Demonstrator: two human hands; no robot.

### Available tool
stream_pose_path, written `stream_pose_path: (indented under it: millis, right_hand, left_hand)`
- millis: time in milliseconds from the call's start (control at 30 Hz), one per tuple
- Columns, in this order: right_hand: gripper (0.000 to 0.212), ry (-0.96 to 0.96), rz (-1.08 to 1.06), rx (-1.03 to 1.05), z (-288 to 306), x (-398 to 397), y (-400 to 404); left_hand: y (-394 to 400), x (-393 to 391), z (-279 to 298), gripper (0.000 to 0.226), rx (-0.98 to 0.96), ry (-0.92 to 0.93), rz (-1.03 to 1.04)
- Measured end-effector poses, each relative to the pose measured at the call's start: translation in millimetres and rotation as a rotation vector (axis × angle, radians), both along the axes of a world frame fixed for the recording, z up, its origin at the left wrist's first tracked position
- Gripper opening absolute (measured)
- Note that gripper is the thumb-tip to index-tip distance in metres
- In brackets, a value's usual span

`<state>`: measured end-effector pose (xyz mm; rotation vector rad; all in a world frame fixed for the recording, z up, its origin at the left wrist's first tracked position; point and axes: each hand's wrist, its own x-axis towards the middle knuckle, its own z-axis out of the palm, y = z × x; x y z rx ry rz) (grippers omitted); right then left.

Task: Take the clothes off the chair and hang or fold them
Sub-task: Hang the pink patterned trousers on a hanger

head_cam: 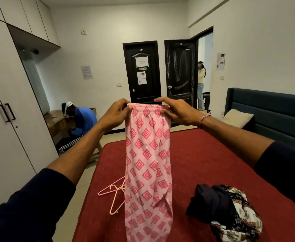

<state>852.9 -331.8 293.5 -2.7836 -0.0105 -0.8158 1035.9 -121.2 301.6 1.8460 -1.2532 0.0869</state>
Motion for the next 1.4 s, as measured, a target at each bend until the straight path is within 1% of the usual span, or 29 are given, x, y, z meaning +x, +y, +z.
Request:
stream_pose_path:
  millis: [67, 200, 267, 300, 400, 467, 567, 633, 700, 733, 767, 800, 900, 1033, 1133, 1267, 1400]
  right_hand:
    - [0.046, -0.02, -0.004, -0.096, -0.7, 5.7, 0.0]
    - [0.055, -0.045, 0.016, -0.091, 4.5, 7.6, 8.2]
    - [0.049, -0.061, 0.039, -0.121, 4.6, 6.6, 11.6]
    - [0.046, -0.07, 0.053, -0.103, 4.7, 5.6, 13.2]
    - [0.04, -0.091, 0.085, 0.05, 6.9, 3.6, 20.1]
    - [0.039, -0.115, 0.089, 0.101, 9.5, 4.4, 25.5]
    - [0.04, -0.175, 0.098, 0.127, 14.9, 6.9, 32.5]
    - [0.043, -0.189, 0.116, 0.135, 17.5, 9.9, 36.0]
    - [0.043, -0.191, 0.138, 0.168, 19.1, 12.6, 39.7]
    - [0.042, -0.195, 0.147, 0.177, 20.2, 13.7, 41.4]
    - [0.04, -0.201, 0.153, 0.18, 21.7, 14.4, 43.4]
    - [0.038, -0.212, 0.157, 0.186, 23.3, 14.7, 44.5]
    - [0.039, -0.239, 0.151, 0.231, 27.2, 13.5, 42.1]
    - [0.034, -0.252, 0.136, 0.334, 27.5, 9.1, 35.7]
    - [0.031, -0.233, 0.061, 0.431, 23.6, 4.1, 30.7]
    - [0.037, -0.074, -0.023, 0.533, -0.8, -7.6, 23.0]
    - [0.04, -0.056, -0.165, 0.472, -39.8, -15.3, 22.0]
  left_hand:
    - [2.7, 2.1, 0.5, 0.02, -0.023, 0.074, 0.004]
    - [7.3, 3.4, 0.2, 0.022, -0.072, 0.136, 0.002]
    - [10.0, 3.8, -0.8, 0.024, -0.082, 0.153, -0.002]
    - [11.2, 3.7, -1.2, 0.024, -0.082, 0.152, -0.005]
    - [12.3, 0.4, -1.8, 0.022, -0.099, 0.125, -0.003]
    - [11.4, -2.9, -1.2, 0.026, -0.109, 0.096, 0.016]
    - [8.4, -5.5, 1.4, 0.032, -0.094, -0.043, 0.079]
    - [5.5, -8.3, 4.5, 0.043, -0.069, -0.219, 0.115]
    - [-0.1, -14.1, 8.2, 0.063, -0.006, -0.449, 0.124]
    - [-3.6, -17.1, 10.9, 0.068, 0.035, -0.548, 0.119]
    - [-6.6, -20.8, 14.3, 0.068, 0.07, -0.61, 0.106]
    - [-9.2, -22.5, 17.1, 0.064, 0.098, -0.627, 0.08]
    - [-15.4, -25.0, 19.7, 0.054, 0.122, -0.563, 0.0]
    - [-23.7, -29.5, 21.9, 0.039, 0.115, -0.606, -0.001]
    - [-28.7, -31.5, 32.2, 0.032, 0.096, -0.641, 0.002]
    - [-32.5, -30.9, 47.0, 0.032, 0.069, -0.778, 0.108]
    - [-33.9, -30.5, 61.9, 0.037, 0.077, -0.841, 0.128]
